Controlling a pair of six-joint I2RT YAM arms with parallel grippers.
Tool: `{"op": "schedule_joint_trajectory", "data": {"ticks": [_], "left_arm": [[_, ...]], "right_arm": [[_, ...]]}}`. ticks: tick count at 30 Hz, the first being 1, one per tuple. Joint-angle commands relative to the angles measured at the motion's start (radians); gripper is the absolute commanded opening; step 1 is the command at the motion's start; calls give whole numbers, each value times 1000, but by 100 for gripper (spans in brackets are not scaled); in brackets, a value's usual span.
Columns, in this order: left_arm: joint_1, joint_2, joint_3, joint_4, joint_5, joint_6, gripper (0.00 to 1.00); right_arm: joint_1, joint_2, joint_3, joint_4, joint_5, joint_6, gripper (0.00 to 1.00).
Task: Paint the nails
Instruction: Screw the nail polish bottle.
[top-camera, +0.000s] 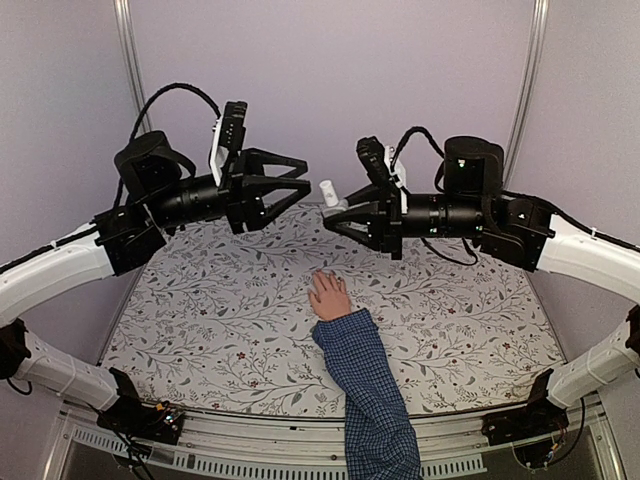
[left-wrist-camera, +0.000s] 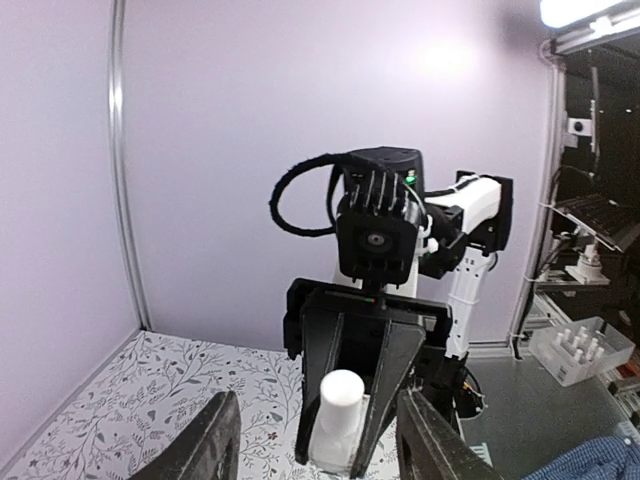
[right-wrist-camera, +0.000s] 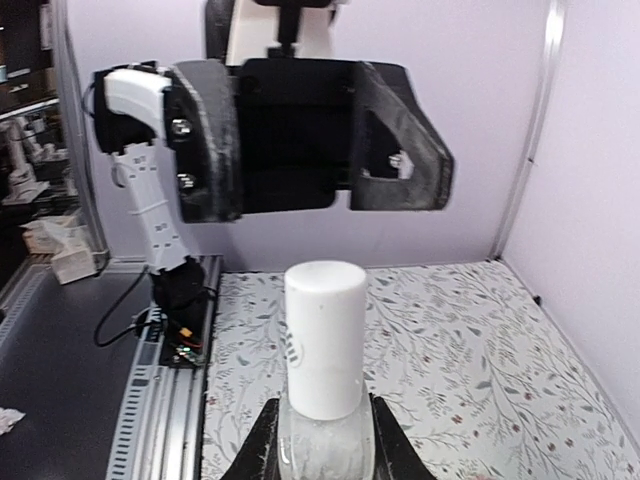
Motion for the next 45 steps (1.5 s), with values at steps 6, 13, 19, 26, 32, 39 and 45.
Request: {"op": "schedule_joint_trajectory", "data": {"ticks": [6,13,19,26,32,39,45], "left_arm": [[-35,87,-23,96,-258,-132,56],[-61,168,13,124,-385,-196,56],[-70,217,37,142,-426,-230,52],[-69,257,56,122,-447,-263,20],[-66,248,30,137,-401,-253,0],[-63,224,-1,180,-233,-208,0],[-60,217,1,174,-117,-179,0]], "right_arm": [[4,22,-8,45,412,39,0],[13,52,8,27,457,50,0],[36,74,27,8,524,33,0],[44,87,40,-9,571,21,0],[43,71,33,2,520,21,0],[1,32,0,78,179,27,0],[-8,21,5,97,-79,7,0]]}}
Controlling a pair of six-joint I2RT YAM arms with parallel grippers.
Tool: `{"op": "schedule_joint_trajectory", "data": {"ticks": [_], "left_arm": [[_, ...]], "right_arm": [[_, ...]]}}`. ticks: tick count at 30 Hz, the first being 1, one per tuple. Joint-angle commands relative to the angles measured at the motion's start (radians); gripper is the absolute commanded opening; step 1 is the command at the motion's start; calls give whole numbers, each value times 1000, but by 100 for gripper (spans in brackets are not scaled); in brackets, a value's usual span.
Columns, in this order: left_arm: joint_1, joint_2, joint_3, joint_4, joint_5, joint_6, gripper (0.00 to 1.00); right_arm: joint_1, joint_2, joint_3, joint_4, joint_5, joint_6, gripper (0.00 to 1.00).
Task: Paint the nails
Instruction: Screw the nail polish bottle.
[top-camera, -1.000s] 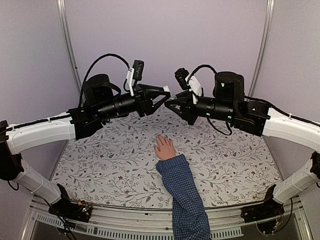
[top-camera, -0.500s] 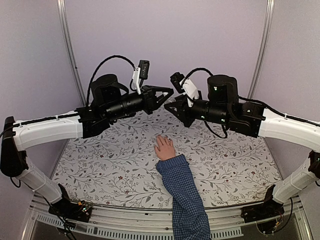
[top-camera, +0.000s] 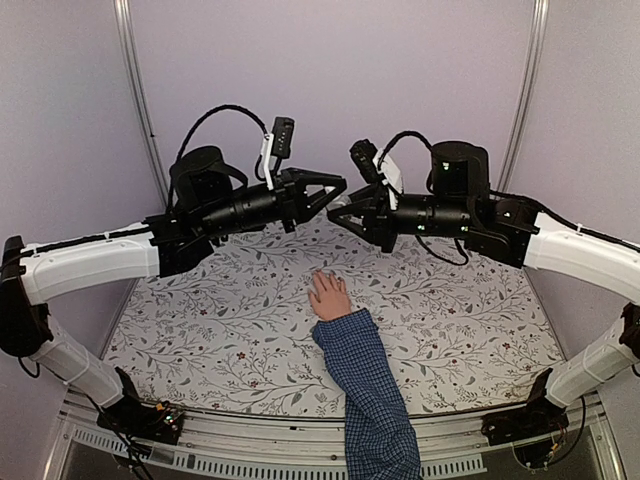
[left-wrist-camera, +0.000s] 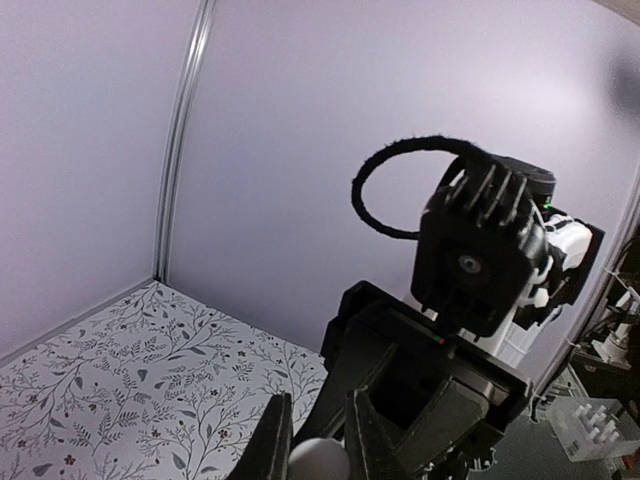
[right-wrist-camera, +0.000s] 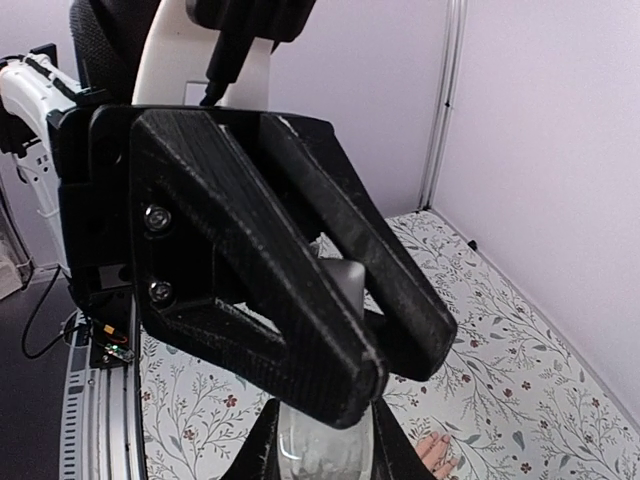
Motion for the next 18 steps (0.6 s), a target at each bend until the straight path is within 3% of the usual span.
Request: {"op": "schedule_joint_trajectory", "data": {"ticks": [1,11,18], "left_arm": [[-1,-5,-10,13,162,32,0],[2,15,18,14,361,58,0],[-2,28,36,9,456,80,0]], "right_arm": [[18,-37,11,105,-350,-22,0],[-9,-37,21,134,-682,-20,0],[-11,-16,53,144,-816,-6,0]]}}
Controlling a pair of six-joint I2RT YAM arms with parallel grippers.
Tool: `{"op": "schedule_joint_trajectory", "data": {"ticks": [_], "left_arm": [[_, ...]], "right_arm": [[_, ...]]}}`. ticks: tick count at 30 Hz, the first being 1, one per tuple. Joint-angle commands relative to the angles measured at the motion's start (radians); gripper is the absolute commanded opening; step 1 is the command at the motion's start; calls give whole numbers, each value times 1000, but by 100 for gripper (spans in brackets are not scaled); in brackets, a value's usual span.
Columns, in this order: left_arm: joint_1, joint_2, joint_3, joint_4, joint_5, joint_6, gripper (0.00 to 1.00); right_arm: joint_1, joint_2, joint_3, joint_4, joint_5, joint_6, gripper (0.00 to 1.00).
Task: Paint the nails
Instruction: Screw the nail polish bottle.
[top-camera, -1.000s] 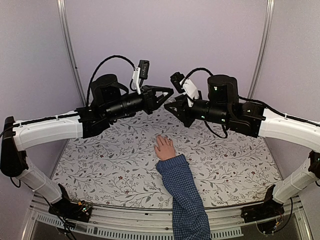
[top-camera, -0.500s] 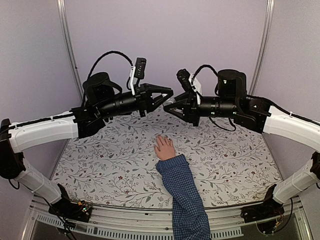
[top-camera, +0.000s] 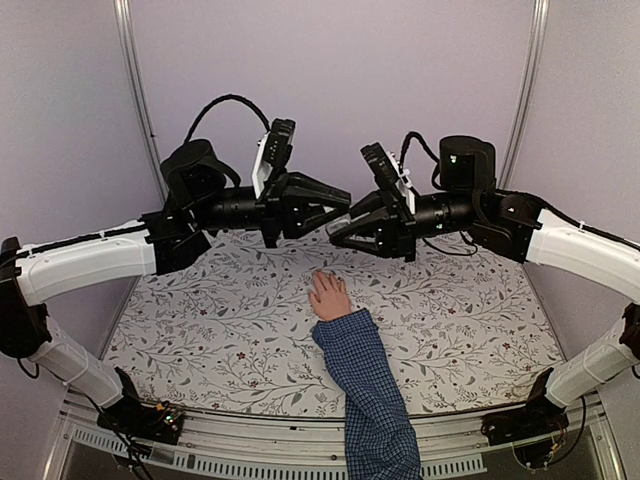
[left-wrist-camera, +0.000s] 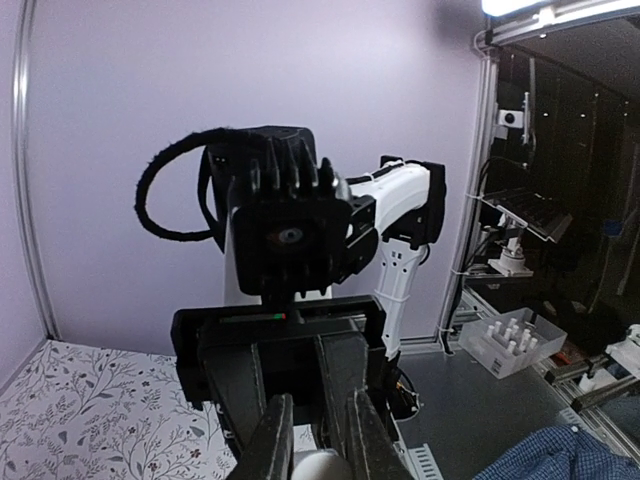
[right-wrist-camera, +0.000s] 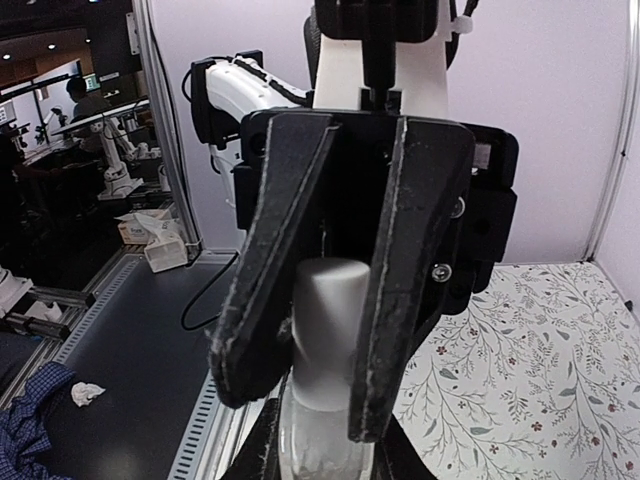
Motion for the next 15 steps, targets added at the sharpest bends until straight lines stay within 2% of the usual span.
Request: {"op": "schedule_joint_trajectory", "data": {"ticks": [1,5,12,15], "left_arm": [[-3,38,17,-46,41,-1,0],[16,-2,22,-102,-20,20,0],[86,-120,32,-240,-82,58,41],[93,-162,52,-341,-134,115,50]], "right_arm": [[41,-1,53,122,-267,-37,0],[37,-8,38,120,-204,-42,0],[31,-25,-16,114,-14,-33,0],[31,-26,-42,115,42,-28,0]]}}
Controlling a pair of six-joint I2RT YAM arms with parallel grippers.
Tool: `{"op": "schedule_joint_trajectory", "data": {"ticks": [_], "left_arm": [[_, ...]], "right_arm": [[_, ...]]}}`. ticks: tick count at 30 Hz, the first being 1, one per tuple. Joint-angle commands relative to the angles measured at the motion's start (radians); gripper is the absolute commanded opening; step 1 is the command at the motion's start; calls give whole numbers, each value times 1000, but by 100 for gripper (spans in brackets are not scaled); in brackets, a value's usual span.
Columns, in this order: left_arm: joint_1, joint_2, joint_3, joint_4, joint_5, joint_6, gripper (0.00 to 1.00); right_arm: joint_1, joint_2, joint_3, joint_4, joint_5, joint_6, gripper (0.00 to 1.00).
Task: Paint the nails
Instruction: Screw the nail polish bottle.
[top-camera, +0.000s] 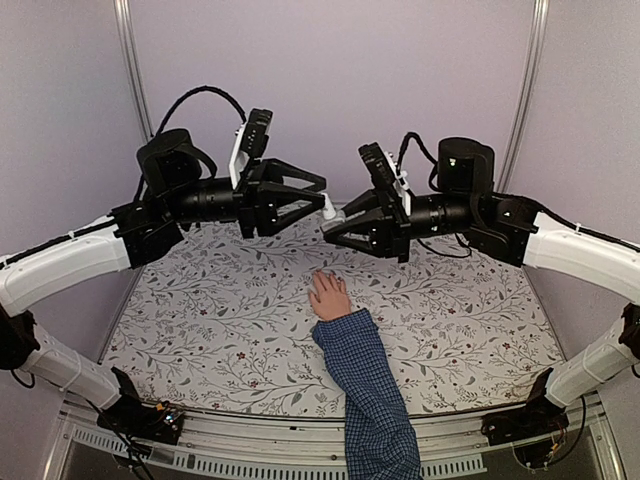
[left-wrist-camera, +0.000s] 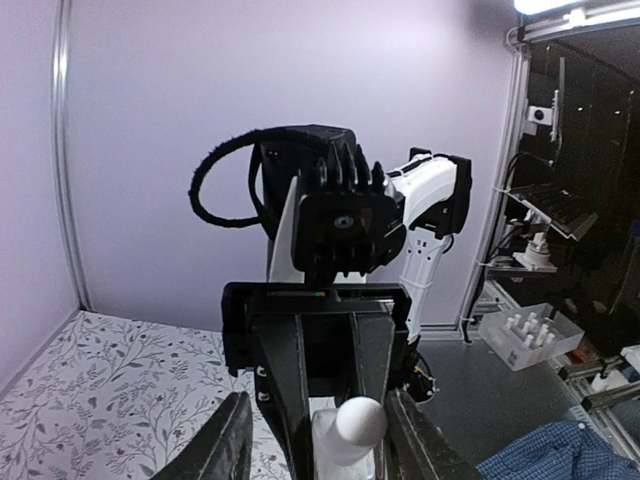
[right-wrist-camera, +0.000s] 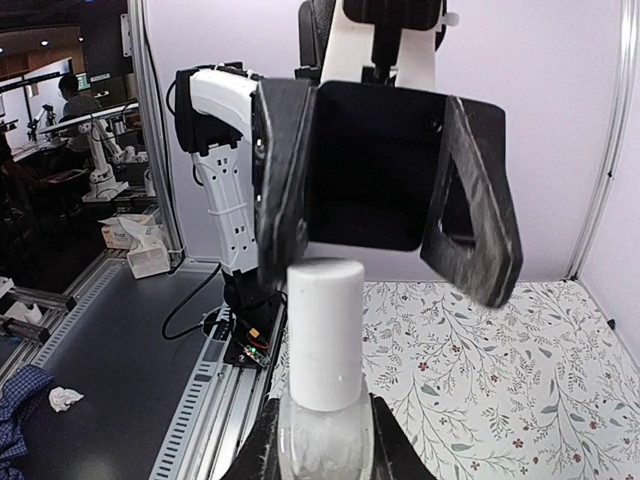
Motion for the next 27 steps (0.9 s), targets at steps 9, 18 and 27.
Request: {"op": "schedule_joint_trajectory", "data": {"ticks": [9,18,27], "left_arm": [[44,-95,104,-435,-137,200,60],[6,-60,148,-504,-65,256,60],[-58,6,185,-505,-58,271,49]], "right_arm": [[18,-25,-67,75,69,-14,0],[18,-7,-71,89,54,-10,0],[17,5,-64,89,71,-6,0]]}}
